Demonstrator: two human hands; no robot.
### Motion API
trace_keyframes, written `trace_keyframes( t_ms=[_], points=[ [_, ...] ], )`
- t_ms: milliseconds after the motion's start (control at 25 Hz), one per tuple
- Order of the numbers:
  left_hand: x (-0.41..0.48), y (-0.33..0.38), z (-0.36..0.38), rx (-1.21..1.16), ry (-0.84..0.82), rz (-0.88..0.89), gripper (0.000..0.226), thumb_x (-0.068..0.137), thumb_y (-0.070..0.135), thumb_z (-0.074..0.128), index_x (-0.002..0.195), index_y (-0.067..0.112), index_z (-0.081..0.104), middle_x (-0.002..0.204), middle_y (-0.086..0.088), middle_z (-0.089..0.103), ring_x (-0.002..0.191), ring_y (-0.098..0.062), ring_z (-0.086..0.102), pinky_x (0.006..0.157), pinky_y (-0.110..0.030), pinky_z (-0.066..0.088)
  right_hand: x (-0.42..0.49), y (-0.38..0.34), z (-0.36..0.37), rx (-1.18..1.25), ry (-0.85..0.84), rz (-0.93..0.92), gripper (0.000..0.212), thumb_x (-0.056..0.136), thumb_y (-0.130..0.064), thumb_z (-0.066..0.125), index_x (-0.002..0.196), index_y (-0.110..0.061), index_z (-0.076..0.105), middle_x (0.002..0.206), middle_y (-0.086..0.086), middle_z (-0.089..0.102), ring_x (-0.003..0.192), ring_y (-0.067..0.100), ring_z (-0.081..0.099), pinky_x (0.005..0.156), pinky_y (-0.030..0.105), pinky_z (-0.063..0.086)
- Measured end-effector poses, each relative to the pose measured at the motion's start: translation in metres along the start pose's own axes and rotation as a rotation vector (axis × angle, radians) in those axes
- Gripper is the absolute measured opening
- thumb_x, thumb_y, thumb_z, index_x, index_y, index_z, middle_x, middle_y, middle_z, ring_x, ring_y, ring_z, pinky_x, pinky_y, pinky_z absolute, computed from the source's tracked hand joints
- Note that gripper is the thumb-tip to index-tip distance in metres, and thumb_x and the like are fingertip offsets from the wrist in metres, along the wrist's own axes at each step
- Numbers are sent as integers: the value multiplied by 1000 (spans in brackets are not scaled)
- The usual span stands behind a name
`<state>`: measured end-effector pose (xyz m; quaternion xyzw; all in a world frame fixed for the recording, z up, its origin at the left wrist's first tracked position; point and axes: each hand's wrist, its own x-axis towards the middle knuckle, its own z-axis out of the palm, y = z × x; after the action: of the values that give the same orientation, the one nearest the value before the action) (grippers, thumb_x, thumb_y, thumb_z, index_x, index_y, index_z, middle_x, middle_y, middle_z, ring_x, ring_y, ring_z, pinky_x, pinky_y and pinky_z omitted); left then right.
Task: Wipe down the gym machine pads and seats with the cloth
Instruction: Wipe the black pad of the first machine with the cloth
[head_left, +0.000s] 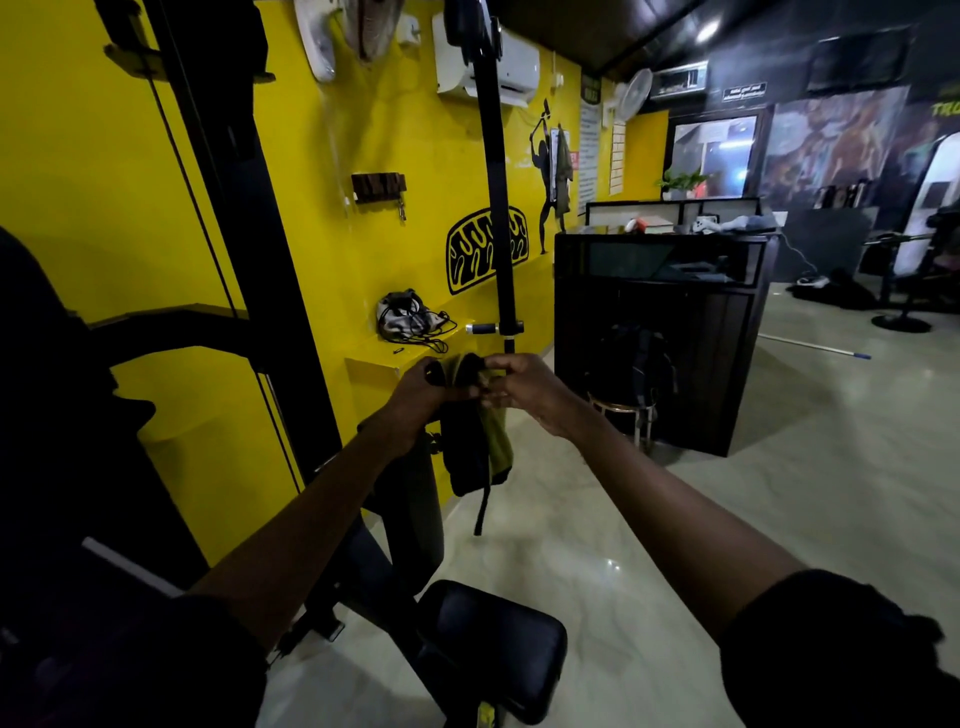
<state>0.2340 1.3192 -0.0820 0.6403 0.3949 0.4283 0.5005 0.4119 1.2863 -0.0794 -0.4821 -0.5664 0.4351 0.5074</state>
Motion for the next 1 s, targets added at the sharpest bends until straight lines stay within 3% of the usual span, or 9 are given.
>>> trace_keyframes(
  t_ms=[80,160,240,360,560,640,800,920,1000],
  points=[
    [3,-2,-1,62,43,59,41,76,-2,77,112,-1,59,103,-16,67,92,-27,65,70,-27,54,0,4,0,-202,59,-82,38,88,2,67,124,-9,65,115,8,67,92,15,66,81,32,58],
    [2,-1,-5,75,7,68,36,79,-9,70,112,0,60,97,-14,67,87,-25,64,66,-24,54,1,6,-6,-392,84,-145,52,82,-9,79,129,-15,57,130,1,54,113,16,55,91,41,55],
    [3,0,-13,78,-60,7,37,82,-9,67,113,10,59,95,-11,69,84,-26,66,68,-29,54,1,6,-14,-474,-48,-71,69,80,-22,82,140,-16,48,142,0,45,126,16,44,98,41,51],
    [2,-4,-22,-25,-99,-52,39,84,-6,68,115,12,53,103,-12,69,89,-29,68,78,-39,55,2,9,-21,-471,-213,47,47,88,-35,74,127,-15,60,123,1,64,114,18,62,89,32,56],
    [-23,-42,-35,89,-320,-206,35,87,5,70,120,13,61,108,-4,72,100,-25,68,82,-35,56,11,25,-28,-322,-69,-13,48,87,-35,74,131,-24,57,124,4,62,110,22,63,92,45,56],
    [-30,-58,-38,26,-202,-256,20,92,4,63,111,9,66,103,-15,71,97,-33,65,86,-45,54,18,31,-34,-364,43,-59,44,86,-32,76,126,-22,60,121,6,63,109,25,63,93,46,55],
    [-20,-57,-37,-243,-52,-241,21,97,14,59,117,10,64,107,-10,74,107,-36,66,91,-54,53,15,44,-22,-702,248,-291,39,87,-16,73,122,-7,58,119,13,56,104,25,56,79,29,42],
    [-6,-51,-37,-335,-112,-287,46,101,44,48,128,9,60,126,-17,64,120,-38,56,92,-48,46,6,52,3,-848,153,-539,44,82,-2,69,123,1,54,116,18,49,96,31,56,67,32,46],
    [-4,-44,-37,-368,-143,-326,63,98,61,39,125,11,63,121,-15,67,111,-31,63,88,-41,49,3,60,19,-889,46,-588,52,80,-5,71,128,0,53,117,16,48,96,28,55,69,37,52]
  ],
)
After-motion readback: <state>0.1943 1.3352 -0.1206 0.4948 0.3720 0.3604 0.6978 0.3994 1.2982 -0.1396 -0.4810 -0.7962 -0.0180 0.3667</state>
